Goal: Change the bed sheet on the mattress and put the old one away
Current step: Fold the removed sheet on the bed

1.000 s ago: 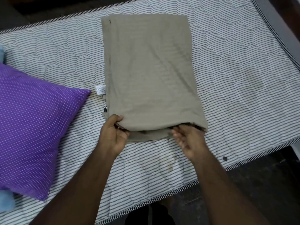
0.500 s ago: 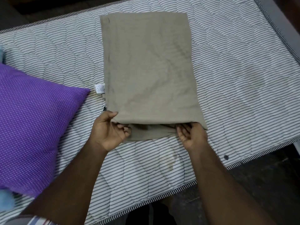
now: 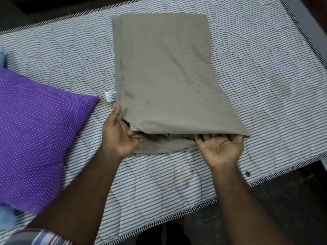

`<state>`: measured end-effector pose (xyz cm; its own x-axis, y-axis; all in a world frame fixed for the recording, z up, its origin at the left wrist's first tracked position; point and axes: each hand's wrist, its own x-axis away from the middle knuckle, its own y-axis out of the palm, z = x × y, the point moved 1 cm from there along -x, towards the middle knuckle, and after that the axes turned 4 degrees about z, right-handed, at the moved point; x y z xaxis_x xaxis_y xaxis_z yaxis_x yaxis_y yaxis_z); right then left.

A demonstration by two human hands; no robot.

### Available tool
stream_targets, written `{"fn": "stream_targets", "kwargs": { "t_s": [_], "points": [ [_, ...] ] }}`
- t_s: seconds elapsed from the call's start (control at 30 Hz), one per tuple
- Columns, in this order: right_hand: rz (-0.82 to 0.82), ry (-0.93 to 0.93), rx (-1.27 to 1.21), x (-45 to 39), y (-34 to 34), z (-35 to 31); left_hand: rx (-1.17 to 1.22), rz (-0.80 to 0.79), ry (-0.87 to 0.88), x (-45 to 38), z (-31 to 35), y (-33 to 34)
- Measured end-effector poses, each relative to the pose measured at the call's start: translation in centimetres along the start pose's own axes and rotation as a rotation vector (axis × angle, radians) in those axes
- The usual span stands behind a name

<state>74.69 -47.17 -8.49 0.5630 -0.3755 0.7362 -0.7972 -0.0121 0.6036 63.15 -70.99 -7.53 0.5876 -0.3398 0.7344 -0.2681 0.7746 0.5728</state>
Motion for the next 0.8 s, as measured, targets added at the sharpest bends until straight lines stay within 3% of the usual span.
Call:
{"fn": "stream_targets", "kwargs": {
  "t_s": [0.23,0.4,0.5,0.63,0.8],
  "points": [
    [0.064,0.005,0.078,-0.6,-0.9,-0.1,0.113,0.03,-0.07,-0.4,-0.5,-1.8],
    [0.046,0.039,0.123,-0.7,-1.0,-0.3,-0.216,0.283,-0.018,-1.5,-1.1,0.0],
    [0.028,0.06,0.112,-0.6,-1.0,-0.3,-0.29,0.361,0.059,-1.4,-0.8,0.8],
    [-0.035,0.118,0.095,-0.1,-0.9,0.3,-0.186,0.311,0.044,-1.0,-0.7,0.4],
    [-0.102,0.171,0.089,0.6,-0.2,1.5,-0.296,0.207,0.024,-0.7,-1.0,0.2]
  ]
}}
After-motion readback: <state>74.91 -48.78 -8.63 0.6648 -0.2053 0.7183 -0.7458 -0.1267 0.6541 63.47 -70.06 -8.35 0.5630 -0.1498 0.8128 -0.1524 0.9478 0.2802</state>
